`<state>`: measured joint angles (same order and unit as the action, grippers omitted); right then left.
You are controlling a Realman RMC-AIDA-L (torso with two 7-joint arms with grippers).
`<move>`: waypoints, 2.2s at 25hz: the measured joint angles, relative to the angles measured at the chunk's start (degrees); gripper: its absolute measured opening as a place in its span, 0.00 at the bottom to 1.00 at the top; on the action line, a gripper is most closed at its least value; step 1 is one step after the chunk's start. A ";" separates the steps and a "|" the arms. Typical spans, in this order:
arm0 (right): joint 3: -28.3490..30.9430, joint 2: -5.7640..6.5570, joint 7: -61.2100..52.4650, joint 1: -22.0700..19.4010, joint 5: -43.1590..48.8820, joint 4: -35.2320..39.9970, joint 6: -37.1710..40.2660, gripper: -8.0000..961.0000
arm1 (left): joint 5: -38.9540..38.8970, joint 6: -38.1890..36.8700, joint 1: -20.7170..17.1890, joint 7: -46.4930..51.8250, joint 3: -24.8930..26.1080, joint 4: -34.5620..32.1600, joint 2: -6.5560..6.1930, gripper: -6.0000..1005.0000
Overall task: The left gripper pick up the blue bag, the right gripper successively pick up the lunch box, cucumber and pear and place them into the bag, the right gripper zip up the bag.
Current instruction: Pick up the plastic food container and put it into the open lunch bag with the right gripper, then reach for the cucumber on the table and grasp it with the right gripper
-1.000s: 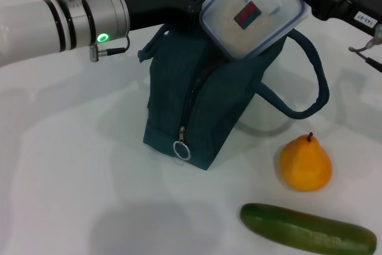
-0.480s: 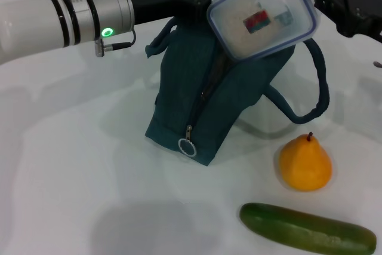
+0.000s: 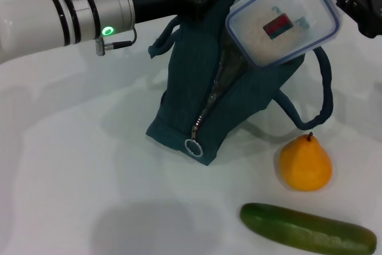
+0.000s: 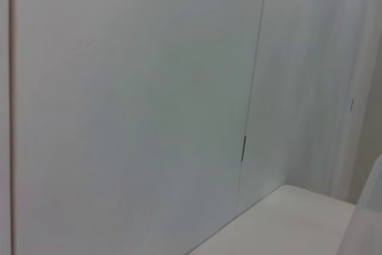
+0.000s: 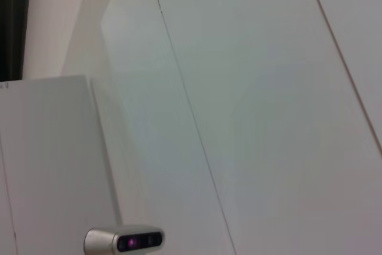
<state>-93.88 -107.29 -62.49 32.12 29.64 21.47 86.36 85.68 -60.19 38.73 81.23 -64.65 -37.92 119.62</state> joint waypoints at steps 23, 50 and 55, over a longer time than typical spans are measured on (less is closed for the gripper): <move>0.43 -2.30 -4.03 4.81 14.17 -0.05 -6.86 0.22 | 0.71 0.35 0.46 -0.07 -0.09 -0.10 -0.09 0.08; 18.52 -0.40 -5.94 -7.06 18.87 6.51 -8.40 0.71 | 0.43 0.36 -0.15 -0.10 0.07 0.13 -0.09 0.08; 18.54 -0.73 -6.05 -6.95 26.39 5.13 -12.46 0.71 | 0.40 0.35 0.15 -0.11 -0.06 0.13 -0.02 0.08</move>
<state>-75.34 -108.03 -68.54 25.18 56.03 26.61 73.90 86.08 -59.85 38.89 81.12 -64.71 -37.79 119.60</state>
